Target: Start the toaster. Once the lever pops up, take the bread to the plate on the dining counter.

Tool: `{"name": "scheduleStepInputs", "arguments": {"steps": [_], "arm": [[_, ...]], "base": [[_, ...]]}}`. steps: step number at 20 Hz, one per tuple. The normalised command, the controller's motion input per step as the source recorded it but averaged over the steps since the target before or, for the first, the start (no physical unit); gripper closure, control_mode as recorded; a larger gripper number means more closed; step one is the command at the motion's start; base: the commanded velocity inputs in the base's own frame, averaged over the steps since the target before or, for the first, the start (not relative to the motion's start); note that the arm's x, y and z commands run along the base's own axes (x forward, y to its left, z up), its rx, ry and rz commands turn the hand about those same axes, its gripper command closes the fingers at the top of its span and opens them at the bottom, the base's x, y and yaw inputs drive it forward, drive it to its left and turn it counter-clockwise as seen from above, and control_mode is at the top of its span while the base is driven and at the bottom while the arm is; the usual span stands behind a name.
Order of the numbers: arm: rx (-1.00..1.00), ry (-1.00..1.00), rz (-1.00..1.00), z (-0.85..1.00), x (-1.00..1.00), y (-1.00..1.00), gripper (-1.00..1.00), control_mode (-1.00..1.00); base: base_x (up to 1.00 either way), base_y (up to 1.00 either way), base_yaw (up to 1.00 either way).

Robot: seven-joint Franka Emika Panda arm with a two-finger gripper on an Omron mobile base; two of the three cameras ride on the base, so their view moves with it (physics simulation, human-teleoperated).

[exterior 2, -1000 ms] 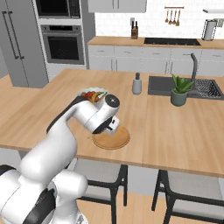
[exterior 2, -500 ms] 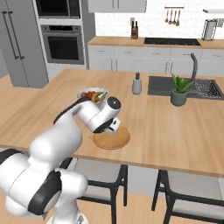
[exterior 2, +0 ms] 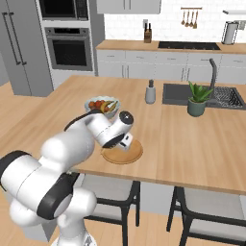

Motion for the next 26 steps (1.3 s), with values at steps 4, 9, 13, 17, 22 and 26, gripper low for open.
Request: {"name": "scheduleStepInputs", "arguments": {"steps": [4,9,13,17,22,26], "arm": [[0.02,-0.01,0.00,-0.11,0.27,-0.05,1.00,-1.00],[0.03,0.00,0.00,-0.07,0.25,-0.08,1.00,-1.00],[0.01,-0.02,0.00,-0.19,0.14,-0.07,1.00,-1.00],[0.00,-0.02,0.00,-0.28,0.14,-0.02,1.00,-1.00],[0.00,0.00,0.00,-0.19,0.04,0.00,1.00,-1.00],[0.00,0.00,0.00,0.00,0.00,0.00,-1.00,-1.00]], "base": [[0.00,0.00,0.00],[0.00,0.00,0.00],[0.00,0.00,0.00],[0.00,0.00,0.00],[0.00,0.00,0.00],[0.00,0.00,0.00]]}}
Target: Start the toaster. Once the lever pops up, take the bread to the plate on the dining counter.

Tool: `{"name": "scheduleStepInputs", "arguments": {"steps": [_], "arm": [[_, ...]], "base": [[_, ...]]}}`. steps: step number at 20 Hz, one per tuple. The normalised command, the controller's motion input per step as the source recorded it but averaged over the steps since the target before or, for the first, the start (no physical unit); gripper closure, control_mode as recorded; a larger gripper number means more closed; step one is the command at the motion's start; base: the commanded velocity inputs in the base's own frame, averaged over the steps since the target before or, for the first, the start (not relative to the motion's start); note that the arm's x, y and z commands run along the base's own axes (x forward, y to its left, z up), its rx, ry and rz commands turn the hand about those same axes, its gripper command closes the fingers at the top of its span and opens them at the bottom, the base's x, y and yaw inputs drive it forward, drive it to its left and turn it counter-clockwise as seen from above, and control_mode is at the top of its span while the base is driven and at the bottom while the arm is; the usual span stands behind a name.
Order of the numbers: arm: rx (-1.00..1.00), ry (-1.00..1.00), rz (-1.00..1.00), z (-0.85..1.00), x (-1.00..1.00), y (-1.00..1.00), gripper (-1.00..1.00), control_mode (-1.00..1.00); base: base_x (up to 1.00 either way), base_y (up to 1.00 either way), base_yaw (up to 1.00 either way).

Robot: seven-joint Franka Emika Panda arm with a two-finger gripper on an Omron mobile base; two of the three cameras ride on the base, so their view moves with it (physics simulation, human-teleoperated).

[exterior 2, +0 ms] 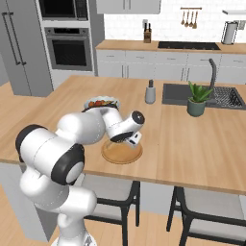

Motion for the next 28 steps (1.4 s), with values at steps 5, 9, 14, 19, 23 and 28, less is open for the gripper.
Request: {"name": "scheduleStepInputs", "arguments": {"steps": [5,9,14,19,23,28], "arm": [[0.00,0.00,-0.01,0.00,-0.04,-0.04,-1.00,-1.00],[0.00,0.00,-0.07,0.00,-0.07,-0.24,-1.00,-1.00],[0.00,0.00,-0.10,0.05,-0.09,-0.53,-1.00,-1.00],[-0.02,0.00,-0.09,0.31,-0.25,-0.32,-1.00,-1.00],[-0.09,0.00,-0.10,0.61,-0.32,0.05,-1.00,-1.00],[-0.15,0.00,-0.13,0.75,-0.24,0.34,-1.00,-1.00]], "base": [[0.00,0.00,0.00],[0.00,0.00,0.00],[0.00,0.00,0.00],[0.00,0.00,0.00],[0.00,0.00,0.00],[0.00,0.00,0.00]]}}
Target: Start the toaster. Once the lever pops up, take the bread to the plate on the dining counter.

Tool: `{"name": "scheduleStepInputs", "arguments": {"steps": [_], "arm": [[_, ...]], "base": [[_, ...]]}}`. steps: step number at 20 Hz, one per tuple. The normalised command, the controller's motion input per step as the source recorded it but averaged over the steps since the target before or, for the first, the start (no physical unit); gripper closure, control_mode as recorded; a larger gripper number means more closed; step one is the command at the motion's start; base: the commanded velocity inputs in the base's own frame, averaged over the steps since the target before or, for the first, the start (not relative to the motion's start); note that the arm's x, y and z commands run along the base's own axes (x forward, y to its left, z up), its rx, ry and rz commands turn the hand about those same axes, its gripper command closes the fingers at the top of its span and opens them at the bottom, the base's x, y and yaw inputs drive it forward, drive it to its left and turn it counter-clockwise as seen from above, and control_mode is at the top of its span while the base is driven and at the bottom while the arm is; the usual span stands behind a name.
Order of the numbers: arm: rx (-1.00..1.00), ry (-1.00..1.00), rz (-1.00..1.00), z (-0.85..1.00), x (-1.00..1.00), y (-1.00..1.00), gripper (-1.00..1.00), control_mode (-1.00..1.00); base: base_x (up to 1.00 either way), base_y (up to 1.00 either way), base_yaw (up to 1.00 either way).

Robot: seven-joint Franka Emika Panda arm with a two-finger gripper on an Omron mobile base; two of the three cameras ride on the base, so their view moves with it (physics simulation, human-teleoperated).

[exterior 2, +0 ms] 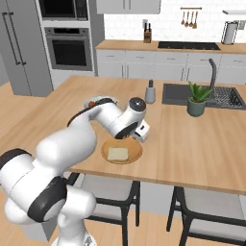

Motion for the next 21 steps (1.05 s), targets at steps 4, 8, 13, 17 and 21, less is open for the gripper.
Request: {"name": "scheduleStepInputs", "arguments": {"steps": [4,8,13,17,21], "arm": [[-0.17,0.03,-0.03,0.59,-0.48,0.78,-1.00,-1.00],[-0.15,0.01,0.01,0.52,-0.47,0.82,-1.00,-1.00],[-0.11,0.01,0.06,0.61,-0.49,0.61,-1.00,-1.00],[-0.12,0.03,0.08,0.49,-0.52,0.49,-1.00,-1.00],[-0.13,0.00,0.09,0.48,-0.68,0.32,-1.00,-1.00]], "base": [[0.00,0.00,0.00],[0.00,0.00,0.00],[0.00,0.00,0.00],[0.00,0.00,0.00],[0.00,0.00,0.00]]}}
